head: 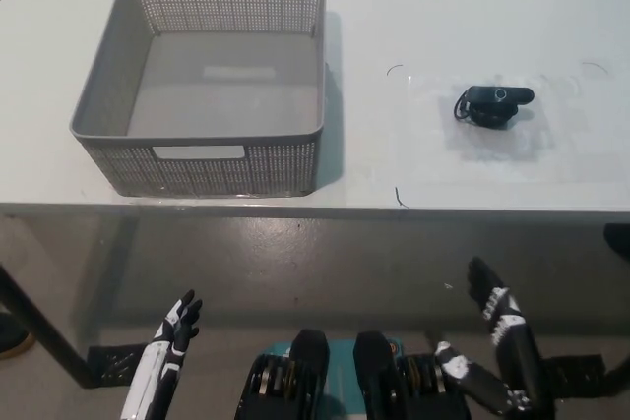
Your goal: Use the right hand to pick up a webcam and put it into a container on the left side
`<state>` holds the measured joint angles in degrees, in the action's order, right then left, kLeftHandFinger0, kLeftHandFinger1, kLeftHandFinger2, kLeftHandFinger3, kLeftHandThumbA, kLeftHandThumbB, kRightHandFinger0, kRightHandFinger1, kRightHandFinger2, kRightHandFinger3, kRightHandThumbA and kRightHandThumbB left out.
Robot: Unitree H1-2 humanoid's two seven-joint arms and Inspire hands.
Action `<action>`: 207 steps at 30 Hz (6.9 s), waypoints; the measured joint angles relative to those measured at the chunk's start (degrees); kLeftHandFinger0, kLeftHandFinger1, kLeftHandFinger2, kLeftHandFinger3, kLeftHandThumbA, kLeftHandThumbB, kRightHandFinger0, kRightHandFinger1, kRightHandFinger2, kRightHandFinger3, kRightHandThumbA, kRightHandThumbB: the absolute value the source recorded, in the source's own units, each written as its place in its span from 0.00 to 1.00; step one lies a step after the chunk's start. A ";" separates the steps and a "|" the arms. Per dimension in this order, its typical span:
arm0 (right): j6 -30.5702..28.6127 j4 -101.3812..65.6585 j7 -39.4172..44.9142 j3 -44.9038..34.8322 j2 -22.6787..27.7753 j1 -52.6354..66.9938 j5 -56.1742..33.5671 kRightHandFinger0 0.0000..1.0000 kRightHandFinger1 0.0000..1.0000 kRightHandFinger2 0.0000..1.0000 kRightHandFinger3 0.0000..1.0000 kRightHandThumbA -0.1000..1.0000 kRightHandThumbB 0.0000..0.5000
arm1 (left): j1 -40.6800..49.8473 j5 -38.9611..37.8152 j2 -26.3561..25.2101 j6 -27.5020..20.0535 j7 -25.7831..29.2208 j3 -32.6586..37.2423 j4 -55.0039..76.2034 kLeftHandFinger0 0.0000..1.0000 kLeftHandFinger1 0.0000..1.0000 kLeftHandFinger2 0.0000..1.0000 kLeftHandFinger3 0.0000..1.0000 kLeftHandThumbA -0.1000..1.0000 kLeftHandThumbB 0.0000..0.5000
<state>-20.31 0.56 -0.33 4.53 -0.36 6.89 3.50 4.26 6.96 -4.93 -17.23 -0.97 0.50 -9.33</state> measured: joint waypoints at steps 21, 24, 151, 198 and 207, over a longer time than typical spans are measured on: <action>9.45 -19.76 2.43 -4.33 10.82 -16.11 20.33 1.00 1.00 1.00 1.00 0.96 0.88 | 0.05 -0.03 0.03 -0.64 -0.03 -0.96 -0.32 1.00 1.00 1.00 1.00 0.99 0.03; 13.33 -17.27 5.24 -3.48 14.63 -23.76 23.09 1.00 1.00 1.00 1.00 0.99 0.94 | 0.79 -0.03 0.05 -0.64 -0.03 -1.00 -0.32 1.00 1.00 1.00 1.00 0.99 0.01; 11.87 63.39 -11.85 10.45 16.00 -80.86 22.88 0.00 0.37 0.77 0.88 0.00 0.36 | -0.91 0.35 -0.63 -1.25 -0.03 -2.44 -0.30 1.00 1.00 1.00 1.00 1.00 0.00; 12.37 79.37 -14.41 12.65 -10.98 -84.47 22.16 0.00 0.40 0.80 0.85 0.00 0.40 | -2.60 1.14 -1.15 -2.30 -0.19 0.23 -0.57 1.00 1.00 1.00 1.00 0.95 0.00; 12.61 79.93 -14.39 12.97 -10.99 -82.74 22.19 0.00 0.32 0.76 0.74 0.00 0.40 | -3.19 2.08 -1.83 -2.31 -0.19 0.53 -0.57 1.00 1.00 1.00 1.00 0.95 0.03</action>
<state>-7.70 80.49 -14.73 17.50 -11.36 -75.85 25.69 1.07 9.04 -6.76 -19.54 -1.16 1.03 -9.89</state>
